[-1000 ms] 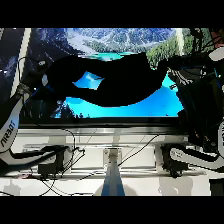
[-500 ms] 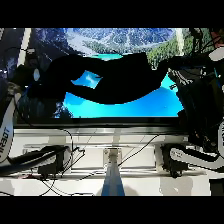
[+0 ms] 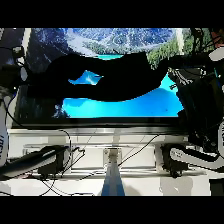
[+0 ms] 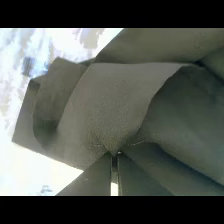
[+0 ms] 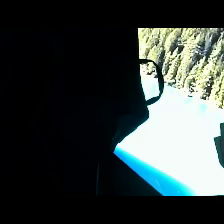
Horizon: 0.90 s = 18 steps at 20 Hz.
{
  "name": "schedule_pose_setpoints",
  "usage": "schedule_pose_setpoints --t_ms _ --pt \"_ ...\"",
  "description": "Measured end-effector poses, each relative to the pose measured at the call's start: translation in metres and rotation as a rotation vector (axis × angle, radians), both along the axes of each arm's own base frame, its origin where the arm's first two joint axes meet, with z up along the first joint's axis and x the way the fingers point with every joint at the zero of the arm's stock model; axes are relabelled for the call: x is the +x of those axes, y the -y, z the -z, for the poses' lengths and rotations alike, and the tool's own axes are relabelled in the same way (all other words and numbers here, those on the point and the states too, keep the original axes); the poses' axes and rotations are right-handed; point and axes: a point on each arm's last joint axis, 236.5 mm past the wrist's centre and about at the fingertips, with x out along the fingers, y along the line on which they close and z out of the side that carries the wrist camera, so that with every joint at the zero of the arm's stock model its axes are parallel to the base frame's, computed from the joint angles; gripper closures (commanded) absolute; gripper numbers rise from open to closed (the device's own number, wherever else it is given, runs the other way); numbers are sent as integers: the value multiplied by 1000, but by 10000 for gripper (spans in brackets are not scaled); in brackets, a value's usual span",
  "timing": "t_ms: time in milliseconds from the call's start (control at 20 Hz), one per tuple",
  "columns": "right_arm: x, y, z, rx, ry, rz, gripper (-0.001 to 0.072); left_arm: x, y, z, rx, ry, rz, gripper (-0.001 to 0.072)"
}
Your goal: Fold the clothes and pants, and hang the long-sleeved shirts on hangers.
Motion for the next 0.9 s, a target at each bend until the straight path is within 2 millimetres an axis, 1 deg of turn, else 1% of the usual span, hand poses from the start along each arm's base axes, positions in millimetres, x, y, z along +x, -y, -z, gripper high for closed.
schedule_pose_setpoints --t_ms 100,400,450,500,550,600,900 --pt "0 0 0 0 1 1 686 -2 1 9 -11 -28 1 697" --pt "2 1 -1 -2 8 5 686 -7 8 45 -53 -118 -7 682" --pt "2 1 -1 -2 8 5 686 -8 8 50 -56 -129 -8 568" --pt "2 1 -1 -2 10 6 686 -8 8 54 -58 -139 -8 375" --pt "3 2 -1 -3 14 8 686 -9 8 56 -58 -146 -8 197" --pt "4 2 -2 -3 15 10 686 -9 8 58 -59 -150 -7 171" --pt "5 3 -2 -6 21 13 686 -7 2 61 -25 -153 7 177"
